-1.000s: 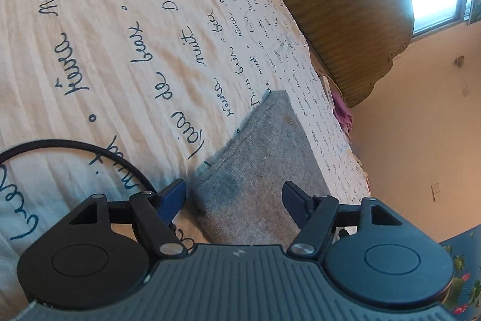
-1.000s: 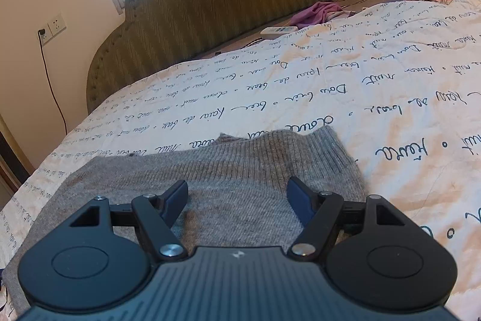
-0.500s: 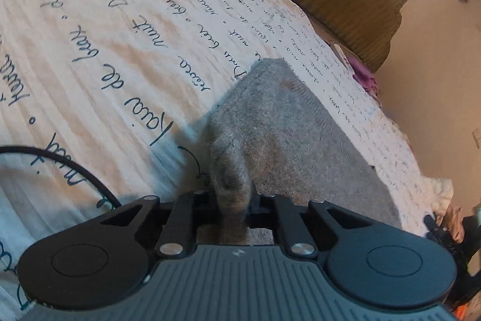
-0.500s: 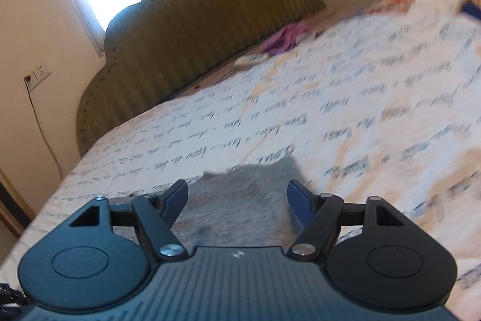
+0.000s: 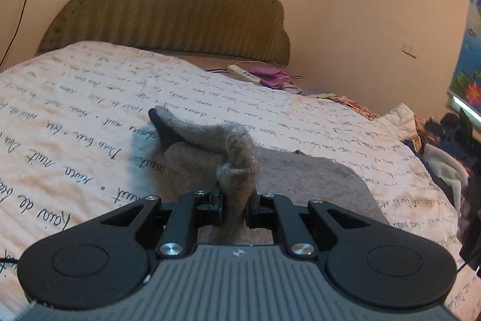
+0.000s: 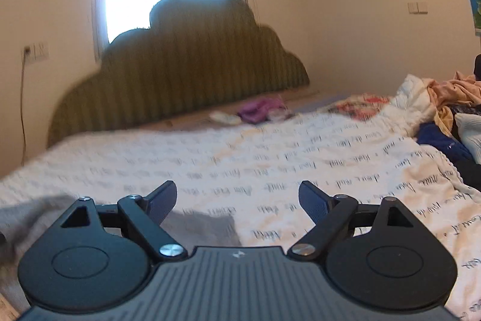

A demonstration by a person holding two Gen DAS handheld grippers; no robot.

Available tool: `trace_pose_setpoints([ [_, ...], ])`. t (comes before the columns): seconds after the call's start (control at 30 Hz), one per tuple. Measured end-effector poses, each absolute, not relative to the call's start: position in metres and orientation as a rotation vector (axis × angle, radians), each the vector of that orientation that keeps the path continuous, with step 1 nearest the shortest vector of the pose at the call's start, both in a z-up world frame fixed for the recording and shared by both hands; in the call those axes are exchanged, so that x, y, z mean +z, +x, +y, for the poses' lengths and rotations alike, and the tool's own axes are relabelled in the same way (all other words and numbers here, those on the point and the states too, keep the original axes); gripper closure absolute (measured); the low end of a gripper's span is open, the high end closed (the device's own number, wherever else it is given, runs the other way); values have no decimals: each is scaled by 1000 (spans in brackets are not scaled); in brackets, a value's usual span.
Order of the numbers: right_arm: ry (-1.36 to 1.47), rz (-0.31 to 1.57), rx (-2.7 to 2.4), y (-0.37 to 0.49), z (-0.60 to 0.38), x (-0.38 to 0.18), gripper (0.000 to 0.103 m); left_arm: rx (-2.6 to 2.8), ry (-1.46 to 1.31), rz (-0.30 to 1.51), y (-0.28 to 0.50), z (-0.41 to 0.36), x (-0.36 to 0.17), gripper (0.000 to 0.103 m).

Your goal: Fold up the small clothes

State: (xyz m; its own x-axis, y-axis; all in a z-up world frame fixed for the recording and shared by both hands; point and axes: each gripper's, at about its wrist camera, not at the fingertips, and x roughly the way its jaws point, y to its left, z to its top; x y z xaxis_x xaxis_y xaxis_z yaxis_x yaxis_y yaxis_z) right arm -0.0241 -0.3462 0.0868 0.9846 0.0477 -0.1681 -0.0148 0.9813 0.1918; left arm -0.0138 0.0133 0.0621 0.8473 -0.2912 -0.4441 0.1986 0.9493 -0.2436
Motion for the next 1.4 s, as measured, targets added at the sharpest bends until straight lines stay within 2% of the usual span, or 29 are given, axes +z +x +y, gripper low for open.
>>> trace_pose_setpoints([
  [0.1, 335, 29, 41, -39, -338, 95, 0, -271, -146, 479, -16, 1, 61, 92],
  [0.17, 463, 47, 117, -35, -336, 95, 0, -273, -139, 472, -17, -4, 61, 92],
  [0.3, 570, 319, 319, 5, -314, 80, 0, -350, -65, 447, -23, -28, 60, 93],
  [0.37, 618, 544, 449, 41, -301, 58, 0, -369, -10, 442, -25, -43, 51, 95],
  [0.43, 712, 759, 532, 76, -287, 30, 0, -394, 35, 459, -27, -54, 41, 97],
  [0.5, 799, 897, 617, 104, -273, 10, 0, -442, 89, 457, -34, -62, 34, 103],
  [0.73, 796, 1024, 751, 151, -226, 0, 0, -439, 197, 412, -51, -68, 20, 103],
  [0.8, 773, 1027, 794, 155, -217, 7, 0, -369, 185, 396, -55, -53, 22, 84],
  [0.83, 764, 1031, 818, 156, -213, 10, 0, -332, 166, 398, -58, -46, 23, 80],
  [0.9, 713, 1048, 839, 159, -203, 14, 0, -245, 93, 419, -67, -29, 21, 46],
  [0.97, 632, 1065, 845, 162, -185, 17, 0, -172, 19, 419, -72, -12, 17, 36],
  [1.07, 585, 1074, 859, 163, -168, 19, 0, -98, -55, 461, -59, 0, 15, 31],
  [1.27, 559, 1099, 844, 164, -148, 21, 0, -30, 62, 498, -19, -21, 13, 29],
  [1.33, 547, 1101, 843, 164, -146, 26, 0, -26, 83, 567, -8, -21, 8, 40],
  [1.37, 541, 1100, 842, 165, -146, 28, 0, -23, 65, 583, -7, -19, 5, 53],
  [1.4, 532, 1102, 841, 168, -144, 31, 0, -10, 33, 583, -8, -10, 6, 60],
])
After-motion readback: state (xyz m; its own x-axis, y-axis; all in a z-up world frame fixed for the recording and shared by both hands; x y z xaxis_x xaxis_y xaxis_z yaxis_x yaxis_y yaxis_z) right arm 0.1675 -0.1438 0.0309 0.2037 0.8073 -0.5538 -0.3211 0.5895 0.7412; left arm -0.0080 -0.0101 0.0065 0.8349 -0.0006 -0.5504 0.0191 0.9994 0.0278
